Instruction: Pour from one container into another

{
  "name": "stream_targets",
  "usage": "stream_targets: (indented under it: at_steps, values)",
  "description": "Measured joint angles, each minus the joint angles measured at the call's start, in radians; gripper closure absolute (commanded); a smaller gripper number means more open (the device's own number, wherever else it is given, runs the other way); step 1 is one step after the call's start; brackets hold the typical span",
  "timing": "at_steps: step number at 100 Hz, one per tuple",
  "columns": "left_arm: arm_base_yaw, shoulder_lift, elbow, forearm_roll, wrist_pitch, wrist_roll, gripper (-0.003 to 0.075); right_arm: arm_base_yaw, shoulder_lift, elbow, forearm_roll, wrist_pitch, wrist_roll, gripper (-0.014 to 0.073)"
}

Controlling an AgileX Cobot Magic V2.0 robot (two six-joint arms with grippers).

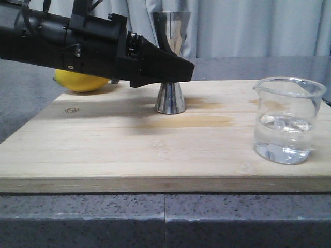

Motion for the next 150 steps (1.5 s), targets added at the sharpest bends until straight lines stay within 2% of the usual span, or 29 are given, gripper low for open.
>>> stream_targets:
  at_steps: [35,52,67,97,150]
  values:
    - [0.0,0.0,0.0,0.0,0.0,0.0,0.0598,0.004,-0.028,0.146,0.0,-0.232,-0.031,0.0053]
    - [0.0,0.0,0.0,0.0,0.0,0.0,0.0598,0.004,-0.028,0.165,0.105,-0.271,-0.162,0.0053]
    - [0.0,0.0,0.0,0.0,0.0,0.0,0.0598,0.017,-0.028,0.165,0.101,-0.278,-0.201,0.0053]
    - [0.0,0.0,0.0,0.0,0.0,0.0,0.0598,0.088,-0.028,0.218,0.088,-0.316,-0.201,0.0053]
    - [0.0,0.0,0.0,0.0,0.002,0.0,0.0598,0.088,0.012,0.348,0.077,-0.517,-0.201,0.0053]
